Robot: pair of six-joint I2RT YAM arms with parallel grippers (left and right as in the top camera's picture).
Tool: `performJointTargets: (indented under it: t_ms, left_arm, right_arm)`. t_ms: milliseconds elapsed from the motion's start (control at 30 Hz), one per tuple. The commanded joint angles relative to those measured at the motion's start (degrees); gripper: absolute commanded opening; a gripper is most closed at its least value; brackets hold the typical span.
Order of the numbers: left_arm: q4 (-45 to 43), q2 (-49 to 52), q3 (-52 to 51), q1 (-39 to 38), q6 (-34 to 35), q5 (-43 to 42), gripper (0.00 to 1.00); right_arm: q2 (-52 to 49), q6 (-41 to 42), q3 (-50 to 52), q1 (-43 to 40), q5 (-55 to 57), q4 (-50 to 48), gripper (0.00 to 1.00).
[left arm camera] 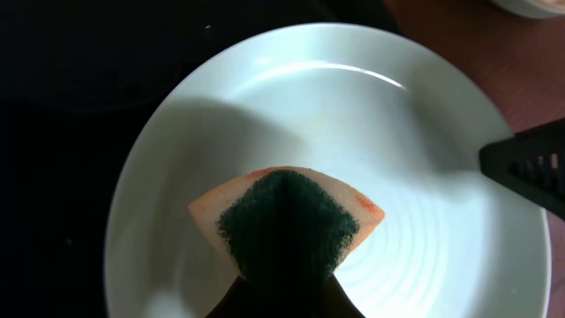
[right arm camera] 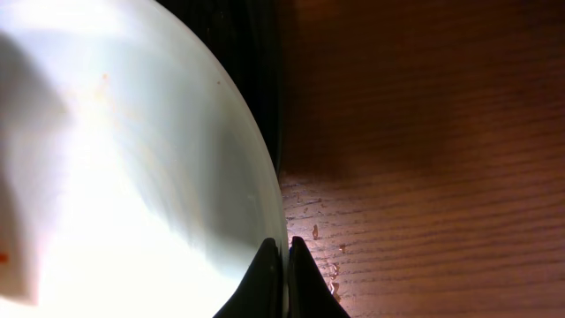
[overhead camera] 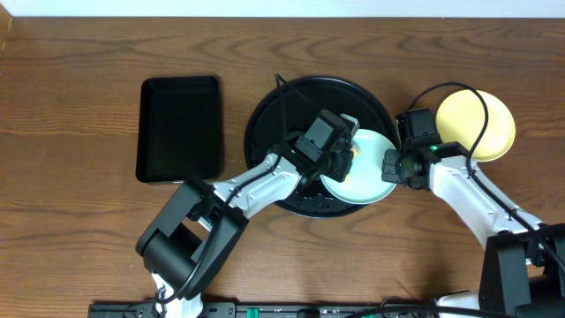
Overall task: Clean dirty plates on tray and stack at the side
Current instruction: 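Scrub the light-green plate surface with the sponge in the left gripper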
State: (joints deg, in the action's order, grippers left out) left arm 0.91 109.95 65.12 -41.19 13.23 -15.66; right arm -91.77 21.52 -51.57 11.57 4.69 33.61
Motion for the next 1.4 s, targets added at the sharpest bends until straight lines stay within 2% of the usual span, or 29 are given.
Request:
performJointTargets:
  t_ms: [0, 800, 1000, 1367]
  left_arm:
    - [-0.96, 1.36, 0.68, -0.04, -0.96, -3.82, 0.08]
    - [-1.92, 2.51, -0.96, -0.79, -1.22, -2.71, 0.08]
    - [-4.09, 6.36, -0.96, -0.79, -1.20, -2.71, 0.08]
    - [-6.36, 6.43, -0.94, -0.79, -2.58, -1.20, 0.08]
  right_arm:
    - [0.68, 0.09, 0.74, -0.26, 0.61, 0.37, 0.01]
    - [0.68, 0.09, 0.74, -0.26, 0.61, 0.44, 0.01]
    - [0.68, 0.09, 0.74, -0.26, 0.61, 0.46, 0.01]
    - [0.68, -1.03, 0.74, -0.26, 0.61, 0.68, 0.01]
